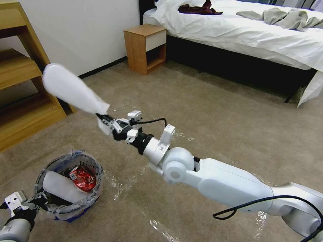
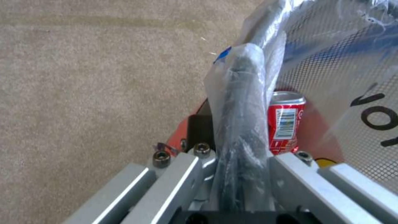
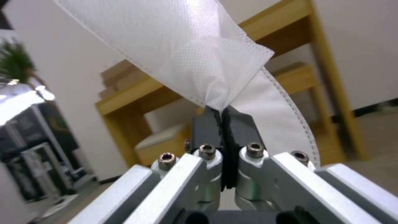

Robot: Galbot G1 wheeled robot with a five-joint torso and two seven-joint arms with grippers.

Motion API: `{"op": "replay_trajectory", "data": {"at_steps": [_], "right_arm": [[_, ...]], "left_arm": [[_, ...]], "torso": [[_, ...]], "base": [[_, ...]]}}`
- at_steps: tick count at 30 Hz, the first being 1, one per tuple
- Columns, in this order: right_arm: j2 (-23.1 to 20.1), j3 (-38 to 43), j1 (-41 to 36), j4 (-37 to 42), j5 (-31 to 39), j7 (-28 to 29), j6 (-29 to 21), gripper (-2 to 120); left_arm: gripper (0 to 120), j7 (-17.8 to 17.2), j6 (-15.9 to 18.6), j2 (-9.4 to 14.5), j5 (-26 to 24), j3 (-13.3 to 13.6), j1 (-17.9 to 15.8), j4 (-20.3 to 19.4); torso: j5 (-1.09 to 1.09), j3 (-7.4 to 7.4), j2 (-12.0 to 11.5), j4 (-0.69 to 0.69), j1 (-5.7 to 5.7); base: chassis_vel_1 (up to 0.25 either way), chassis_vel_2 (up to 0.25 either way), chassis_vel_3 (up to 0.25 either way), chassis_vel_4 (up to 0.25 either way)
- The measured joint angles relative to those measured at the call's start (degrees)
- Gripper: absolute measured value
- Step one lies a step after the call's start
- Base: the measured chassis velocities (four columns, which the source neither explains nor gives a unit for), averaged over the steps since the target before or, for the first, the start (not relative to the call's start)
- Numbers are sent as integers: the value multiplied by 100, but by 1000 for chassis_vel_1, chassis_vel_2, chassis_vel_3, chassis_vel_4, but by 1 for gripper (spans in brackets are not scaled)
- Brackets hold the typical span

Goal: Pick up the trash bin and place the garbage on the floor into it.

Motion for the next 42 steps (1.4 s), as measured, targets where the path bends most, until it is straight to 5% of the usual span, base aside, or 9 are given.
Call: {"op": "replay_trajectory", "data": {"at_steps": [42], "right_arm": [[1072,-1255,-498,-1314,194,-254,445,0]], "left_arm": [[1,-70,58,-5,-178,-127,108,-275]], "torso": [[0,0,0,0,0]], "base": [[0,0,0,0]]}}
